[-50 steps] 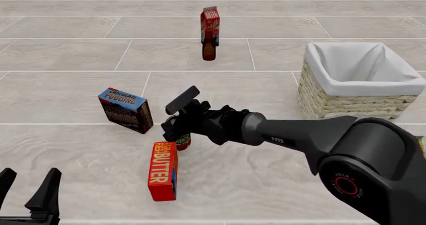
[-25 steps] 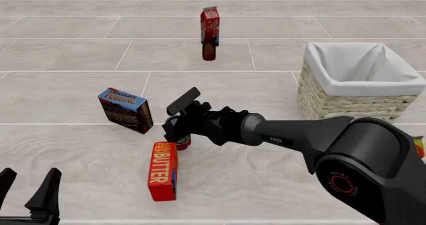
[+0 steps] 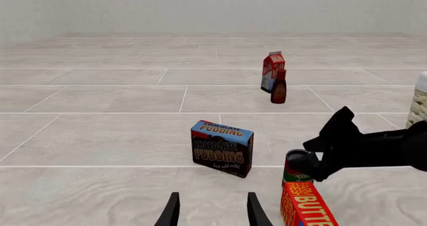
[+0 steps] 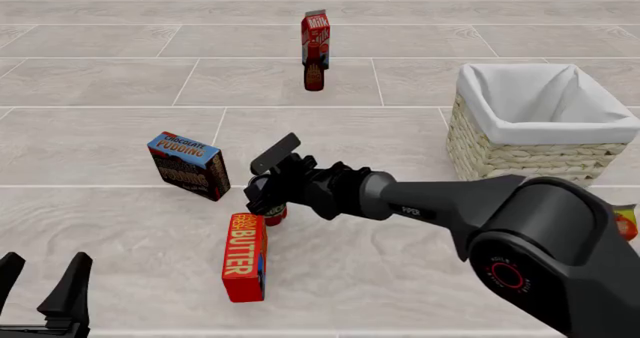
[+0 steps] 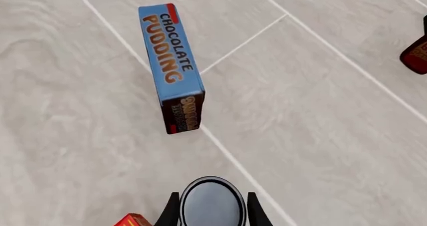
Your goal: Pick the tomato sauce and place it in the basket.
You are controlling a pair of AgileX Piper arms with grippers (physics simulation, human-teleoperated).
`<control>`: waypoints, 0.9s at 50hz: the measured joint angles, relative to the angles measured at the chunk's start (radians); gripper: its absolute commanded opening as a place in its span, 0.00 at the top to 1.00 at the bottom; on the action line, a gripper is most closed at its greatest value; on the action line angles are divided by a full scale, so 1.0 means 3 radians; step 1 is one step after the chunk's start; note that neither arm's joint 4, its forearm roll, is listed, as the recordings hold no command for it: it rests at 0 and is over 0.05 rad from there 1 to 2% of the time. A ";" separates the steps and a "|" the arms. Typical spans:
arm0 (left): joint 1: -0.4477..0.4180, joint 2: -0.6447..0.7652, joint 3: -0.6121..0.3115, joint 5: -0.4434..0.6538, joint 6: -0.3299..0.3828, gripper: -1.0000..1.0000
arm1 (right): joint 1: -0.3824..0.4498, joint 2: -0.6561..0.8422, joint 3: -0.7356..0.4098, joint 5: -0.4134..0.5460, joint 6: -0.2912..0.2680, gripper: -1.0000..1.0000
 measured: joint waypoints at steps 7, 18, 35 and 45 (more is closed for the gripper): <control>0.0000 0.0000 0.0000 0.0000 0.0000 0.00 | -0.0002 0.0021 -0.0012 0.0001 0.0000 0.00; 0.0000 0.0000 0.0000 0.0000 0.0000 0.00 | -0.0002 0.0048 -0.0027 0.0003 -0.0001 0.00; 0.0000 0.0000 0.0000 0.0000 0.0000 0.00 | -0.0004 0.0079 -0.0030 -0.0018 0.0007 0.00; 0.0000 0.0000 0.0000 0.0000 0.0000 0.00 | -0.0005 0.0089 -0.0024 -0.0040 0.0022 0.00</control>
